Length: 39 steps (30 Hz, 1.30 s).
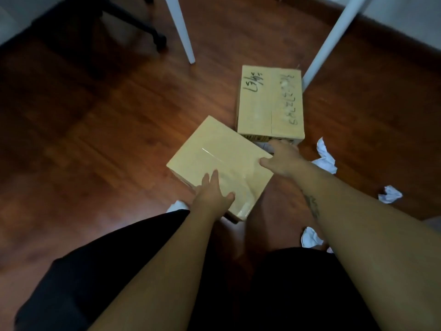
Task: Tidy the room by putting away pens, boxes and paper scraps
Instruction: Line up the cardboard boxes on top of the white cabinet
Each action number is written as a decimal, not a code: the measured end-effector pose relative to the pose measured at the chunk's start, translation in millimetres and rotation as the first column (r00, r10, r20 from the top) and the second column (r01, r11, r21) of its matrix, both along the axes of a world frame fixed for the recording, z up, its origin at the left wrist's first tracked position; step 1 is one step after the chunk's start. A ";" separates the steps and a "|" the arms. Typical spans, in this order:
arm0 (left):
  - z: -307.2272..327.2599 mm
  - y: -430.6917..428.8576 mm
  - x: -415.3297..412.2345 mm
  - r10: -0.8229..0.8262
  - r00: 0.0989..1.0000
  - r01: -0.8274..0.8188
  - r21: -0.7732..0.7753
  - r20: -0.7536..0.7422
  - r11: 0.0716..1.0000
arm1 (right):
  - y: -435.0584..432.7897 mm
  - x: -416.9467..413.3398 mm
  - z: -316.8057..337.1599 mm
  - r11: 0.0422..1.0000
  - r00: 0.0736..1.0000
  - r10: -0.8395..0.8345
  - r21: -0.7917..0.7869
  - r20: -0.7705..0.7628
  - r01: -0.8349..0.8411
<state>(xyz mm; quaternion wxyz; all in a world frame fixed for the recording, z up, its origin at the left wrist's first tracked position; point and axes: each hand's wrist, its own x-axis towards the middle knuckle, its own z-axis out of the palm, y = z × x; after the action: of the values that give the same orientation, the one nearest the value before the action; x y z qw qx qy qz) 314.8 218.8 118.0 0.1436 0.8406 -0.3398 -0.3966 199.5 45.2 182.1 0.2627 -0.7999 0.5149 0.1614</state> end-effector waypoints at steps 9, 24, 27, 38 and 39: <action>-78.4 -16.0 -53.5 0.674 0.672 -0.653 0.183 -0.307 0.735 | -23.2 3.6 -99.5 0.994 0.997 -0.065 0.088 0.028 0.063; -99.9 5.1 -11.3 0.870 0.179 -0.918 0.240 -0.459 0.316 | -5.1 -1.8 -152.8 0.818 0.863 -0.490 0.408 0.123 0.406; -97.8 4.6 -1.1 0.857 0.064 -0.913 0.316 -0.512 0.257 | 2.2 15.9 -156.3 0.748 0.799 -0.582 0.486 0.151 0.453; -71.9 -0.3 36.6 0.851 0.216 -0.971 -0.016 -0.478 0.237 | 2.1 45.9 -141.5 0.761 0.687 -0.608 0.538 0.398 0.362; -69.0 -0.6 40.8 0.842 0.222 -0.971 -0.032 -0.491 0.238 | 2.3 50.0 -138.8 0.747 0.652 -0.633 0.551 0.417 0.372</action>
<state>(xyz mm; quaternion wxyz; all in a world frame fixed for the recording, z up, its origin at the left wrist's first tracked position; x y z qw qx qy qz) 355.6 218.2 49.0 0.5517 0.7438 0.2002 -0.3199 249.4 47.5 43.4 0.6061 -0.5533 0.5676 -0.0658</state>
